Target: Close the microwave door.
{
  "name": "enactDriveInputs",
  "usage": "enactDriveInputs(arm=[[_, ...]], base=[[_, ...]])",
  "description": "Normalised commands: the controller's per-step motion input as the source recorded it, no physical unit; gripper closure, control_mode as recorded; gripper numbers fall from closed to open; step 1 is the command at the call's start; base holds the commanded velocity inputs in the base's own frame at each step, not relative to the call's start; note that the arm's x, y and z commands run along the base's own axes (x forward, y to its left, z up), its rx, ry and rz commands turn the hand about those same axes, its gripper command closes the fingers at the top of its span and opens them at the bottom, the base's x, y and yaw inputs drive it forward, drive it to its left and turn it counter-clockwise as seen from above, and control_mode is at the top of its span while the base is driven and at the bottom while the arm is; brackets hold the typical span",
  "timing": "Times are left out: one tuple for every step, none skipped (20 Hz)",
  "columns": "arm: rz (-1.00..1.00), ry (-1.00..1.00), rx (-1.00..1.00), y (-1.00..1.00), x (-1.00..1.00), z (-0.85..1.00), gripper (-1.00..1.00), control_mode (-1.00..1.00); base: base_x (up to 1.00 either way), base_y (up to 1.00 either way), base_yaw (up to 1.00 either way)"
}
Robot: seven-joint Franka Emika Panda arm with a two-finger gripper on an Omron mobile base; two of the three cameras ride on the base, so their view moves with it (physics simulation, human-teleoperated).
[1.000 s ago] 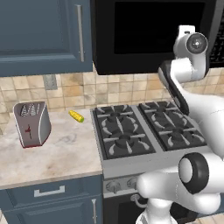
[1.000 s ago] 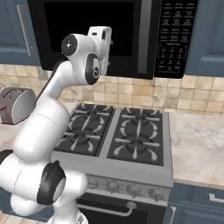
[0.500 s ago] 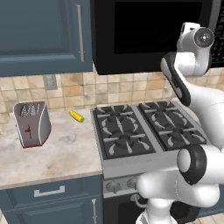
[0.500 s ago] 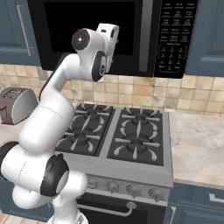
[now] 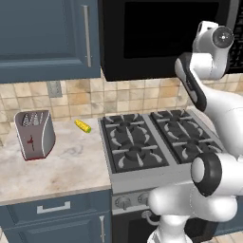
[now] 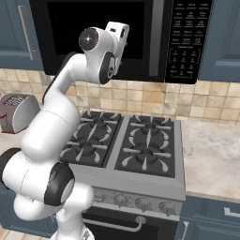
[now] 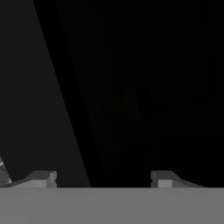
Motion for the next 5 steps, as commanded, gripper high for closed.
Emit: enactDriveInputs(arm=[[0.00,0.00,0.01,0.00,0.00,0.00,-1.00,-1.00],[0.00,0.00,0.01,0.00,0.00,0.00,-1.00,-1.00],[0.00,0.00,0.03,0.00,-0.05,0.00,-1.00,-1.00],[0.00,-0.01,0.03,0.00,-0.16,0.00,-1.00,-1.00],[0.00,-0.03,0.01,0.00,-0.18,0.00,-1.00,-1.00]], base=[[0.00,0.00,0.00],[0.00,0.00,0.00],[0.00,0.00,0.00],[0.00,0.00,0.00],[0.00,0.00,0.00]])
